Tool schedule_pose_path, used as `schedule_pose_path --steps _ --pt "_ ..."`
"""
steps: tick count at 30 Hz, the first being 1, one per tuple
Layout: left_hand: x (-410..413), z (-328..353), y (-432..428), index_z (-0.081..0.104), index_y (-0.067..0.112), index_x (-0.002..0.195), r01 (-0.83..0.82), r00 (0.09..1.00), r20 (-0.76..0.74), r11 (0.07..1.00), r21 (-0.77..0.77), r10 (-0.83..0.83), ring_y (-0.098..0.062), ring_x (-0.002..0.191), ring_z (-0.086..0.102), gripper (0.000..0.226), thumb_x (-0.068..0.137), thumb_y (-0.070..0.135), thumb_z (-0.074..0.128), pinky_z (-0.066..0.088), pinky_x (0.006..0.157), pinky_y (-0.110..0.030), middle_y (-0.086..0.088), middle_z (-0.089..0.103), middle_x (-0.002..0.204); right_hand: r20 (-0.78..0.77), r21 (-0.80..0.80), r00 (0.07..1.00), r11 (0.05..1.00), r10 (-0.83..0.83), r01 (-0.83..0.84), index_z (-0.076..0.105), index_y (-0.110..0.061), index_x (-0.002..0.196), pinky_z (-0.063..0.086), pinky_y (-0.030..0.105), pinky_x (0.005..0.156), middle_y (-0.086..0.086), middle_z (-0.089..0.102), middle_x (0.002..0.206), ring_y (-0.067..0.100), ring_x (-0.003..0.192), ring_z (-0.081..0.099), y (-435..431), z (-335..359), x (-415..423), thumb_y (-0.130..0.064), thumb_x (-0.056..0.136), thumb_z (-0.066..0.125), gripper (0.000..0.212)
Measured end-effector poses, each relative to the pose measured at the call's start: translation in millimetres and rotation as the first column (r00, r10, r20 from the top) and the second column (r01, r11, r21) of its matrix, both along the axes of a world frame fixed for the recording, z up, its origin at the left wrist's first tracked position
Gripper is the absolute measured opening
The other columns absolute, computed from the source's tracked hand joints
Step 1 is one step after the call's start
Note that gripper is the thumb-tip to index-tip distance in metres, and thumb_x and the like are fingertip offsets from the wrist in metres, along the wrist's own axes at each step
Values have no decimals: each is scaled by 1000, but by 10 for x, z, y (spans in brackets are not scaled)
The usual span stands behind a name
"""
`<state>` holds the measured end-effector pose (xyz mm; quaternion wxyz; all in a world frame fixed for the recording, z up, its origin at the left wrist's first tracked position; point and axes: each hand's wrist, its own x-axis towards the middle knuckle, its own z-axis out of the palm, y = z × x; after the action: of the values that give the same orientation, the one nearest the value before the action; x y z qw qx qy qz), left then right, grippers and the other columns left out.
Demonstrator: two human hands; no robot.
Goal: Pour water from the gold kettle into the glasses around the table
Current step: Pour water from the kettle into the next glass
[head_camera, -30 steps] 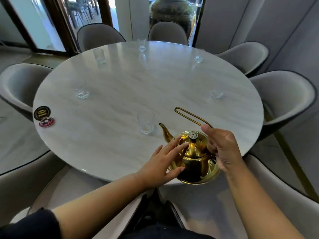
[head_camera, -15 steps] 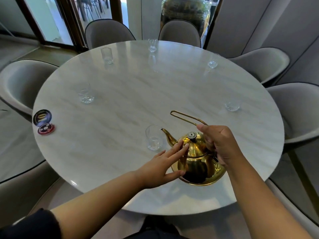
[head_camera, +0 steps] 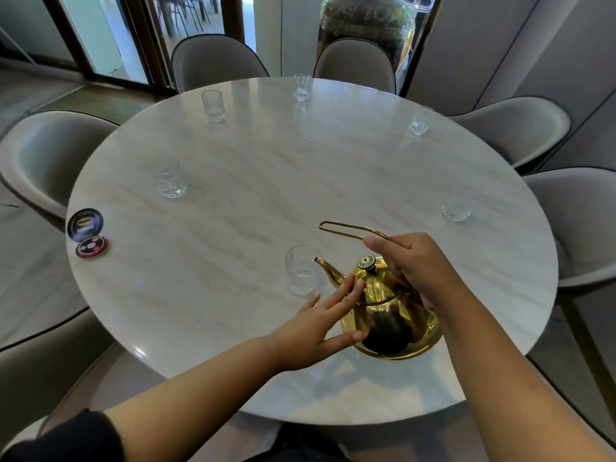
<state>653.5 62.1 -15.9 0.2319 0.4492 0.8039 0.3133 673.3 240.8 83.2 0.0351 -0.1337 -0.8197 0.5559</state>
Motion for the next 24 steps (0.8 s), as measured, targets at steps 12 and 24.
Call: schedule_pose_path --steps 12,24 --pt "46 -19 -10 -15 41 144 -24 999 30 1000 12 24 5 139 -6 69 95 52 32 -3 119 -36 18 -23 153 18 118 999 992 37 -39 45 -10 54 31 28 52 -1 34 45 7 36 28 -59 35 -64 -39 83 65 46" --pt "58 -10 9 -15 41 144 -34 999 40 999 18 33 6 139 -6 69 95 52 31 -1 119 -37 18 -21 153 38 180 997 981 65 -71 42 -13 52 30 27 50 -4 33 44 7 37 28 -54 61 -106 -41 84 65 47"
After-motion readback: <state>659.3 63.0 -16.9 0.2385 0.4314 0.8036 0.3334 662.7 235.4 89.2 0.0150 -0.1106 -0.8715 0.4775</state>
